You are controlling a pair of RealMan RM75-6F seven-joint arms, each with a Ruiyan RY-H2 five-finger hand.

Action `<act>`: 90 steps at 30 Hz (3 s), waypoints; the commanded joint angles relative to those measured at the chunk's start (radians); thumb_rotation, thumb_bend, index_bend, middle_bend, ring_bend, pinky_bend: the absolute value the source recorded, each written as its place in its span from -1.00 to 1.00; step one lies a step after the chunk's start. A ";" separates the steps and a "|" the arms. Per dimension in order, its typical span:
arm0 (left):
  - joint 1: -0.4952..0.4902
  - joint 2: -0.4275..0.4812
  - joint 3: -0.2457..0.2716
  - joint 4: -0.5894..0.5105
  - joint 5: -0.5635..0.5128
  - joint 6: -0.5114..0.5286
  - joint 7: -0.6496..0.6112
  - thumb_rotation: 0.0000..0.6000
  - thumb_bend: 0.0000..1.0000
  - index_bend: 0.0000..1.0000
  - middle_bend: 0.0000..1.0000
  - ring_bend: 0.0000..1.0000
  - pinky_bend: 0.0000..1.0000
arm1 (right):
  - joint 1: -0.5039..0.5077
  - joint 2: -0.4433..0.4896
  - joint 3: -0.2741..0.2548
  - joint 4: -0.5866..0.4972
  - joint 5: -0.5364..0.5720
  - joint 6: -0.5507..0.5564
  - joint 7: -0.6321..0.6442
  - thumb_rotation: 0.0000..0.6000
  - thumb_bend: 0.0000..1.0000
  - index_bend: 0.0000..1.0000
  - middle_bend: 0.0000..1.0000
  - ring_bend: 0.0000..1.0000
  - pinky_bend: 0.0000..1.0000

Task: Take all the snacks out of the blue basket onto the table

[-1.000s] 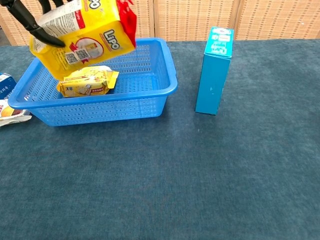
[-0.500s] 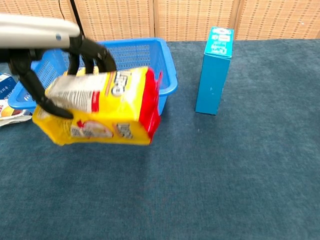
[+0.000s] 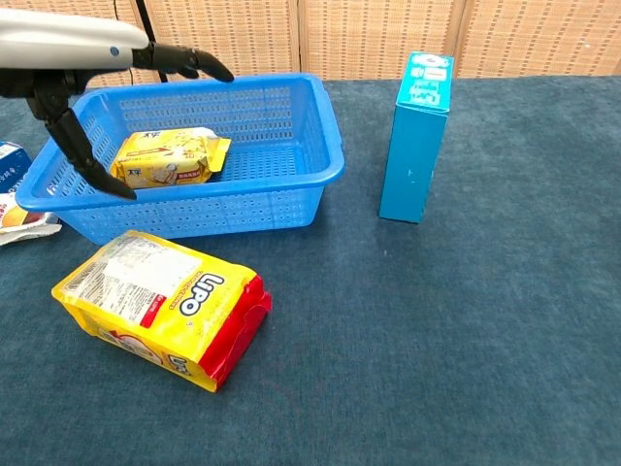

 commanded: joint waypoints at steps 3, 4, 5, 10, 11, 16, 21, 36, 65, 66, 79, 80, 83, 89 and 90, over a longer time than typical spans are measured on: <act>-0.063 -0.052 -0.072 0.179 -0.207 -0.022 0.027 1.00 -0.99 -1.00 -1.00 -1.00 -1.00 | 0.001 -0.001 0.001 0.005 0.004 -0.004 0.004 1.00 -1.00 -1.00 -1.00 -1.00 -1.00; -0.080 -0.069 -0.077 0.220 -0.244 -0.038 0.038 1.00 -0.96 -1.00 -1.00 -1.00 -1.00 | 0.001 -0.001 0.002 0.006 0.006 -0.005 0.004 1.00 -1.00 -1.00 -1.00 -1.00 -1.00; -0.090 -0.081 -0.080 0.244 -0.266 -0.046 0.044 1.00 -0.95 -1.00 -1.00 -1.00 -1.00 | 0.001 -0.001 0.002 0.007 0.006 -0.006 0.004 1.00 -1.00 -1.00 -1.00 -1.00 -1.00; -0.138 -0.157 -0.079 0.381 -0.361 -0.109 0.055 1.00 -0.92 -1.00 -1.00 -1.00 -1.00 | 0.002 -0.003 0.005 0.013 0.015 -0.013 0.006 1.00 -1.00 -1.00 -1.00 -1.00 -1.00; -0.142 -0.165 -0.079 0.393 -0.367 -0.115 0.052 1.00 -0.92 -1.00 -1.00 -1.00 -1.00 | 0.003 -0.004 0.006 0.014 0.016 -0.015 0.006 1.00 -1.00 -1.00 -1.00 -1.00 -1.00; -0.160 -0.226 -0.079 0.488 -0.388 -0.166 0.012 1.00 -0.92 -1.00 -1.00 -1.00 -1.00 | 0.009 -0.011 0.008 0.025 0.029 -0.038 0.006 1.00 -1.00 -1.00 -1.00 -1.00 -1.00; -0.165 -0.263 -0.065 0.551 -0.399 -0.194 -0.007 1.00 -0.92 -1.00 -1.00 -1.00 -1.00 | 0.013 -0.016 0.010 0.037 0.037 -0.053 0.010 1.00 -1.00 -1.00 -1.00 -1.00 -1.00; -0.198 -0.414 -0.040 0.769 -0.451 -0.258 -0.020 1.00 -0.92 -1.00 -1.00 -1.00 -1.00 | 0.017 -0.024 0.015 0.053 0.055 -0.075 0.016 1.00 -1.00 -1.00 -1.00 -1.00 -1.00; -0.192 -0.451 -0.048 0.820 -0.450 -0.189 -0.021 1.00 -0.22 0.06 0.04 -0.10 0.20 | 0.020 -0.026 0.012 0.051 0.050 -0.078 0.025 1.00 -1.00 -1.00 -1.00 -1.00 -1.00; -0.188 -0.444 -0.053 0.808 -0.439 -0.181 -0.028 1.00 -0.22 0.06 0.04 -0.10 0.20 | 0.019 -0.025 0.012 0.050 0.050 -0.077 0.025 1.00 -1.00 -1.00 -1.00 -1.00 -1.00; -0.104 -0.214 -0.150 0.327 -0.106 0.026 -0.174 1.00 -0.23 0.06 0.04 -0.10 0.20 | 0.014 -0.014 0.011 0.035 0.042 -0.058 0.036 1.00 -1.00 -1.00 -1.00 -1.00 -1.00; -0.101 -0.205 -0.151 0.295 -0.077 0.037 -0.176 1.00 -0.23 0.06 0.04 -0.10 0.20 | 0.013 -0.014 0.011 0.034 0.042 -0.057 0.036 1.00 -1.00 -1.00 -1.00 -1.00 -1.00; -0.089 -0.181 -0.136 0.188 0.038 0.070 -0.176 1.00 -0.24 0.06 0.04 -0.10 0.20 | 0.013 -0.012 0.011 0.033 0.042 -0.055 0.039 1.00 -1.00 -1.00 -1.00 -1.00 -1.00; -0.083 -0.185 -0.095 0.084 0.223 0.082 -0.227 1.00 -0.26 0.06 0.04 -0.10 0.20 | 0.011 -0.008 0.014 0.033 0.045 -0.051 0.048 1.00 -1.00 -1.00 -1.00 -1.00 -1.00; -0.086 -0.193 -0.084 0.072 0.257 0.079 -0.227 1.00 -0.26 0.06 0.04 -0.10 0.20 | 0.011 -0.008 0.015 0.034 0.045 -0.050 0.049 1.00 -1.00 -1.00 -1.00 -1.00 -1.00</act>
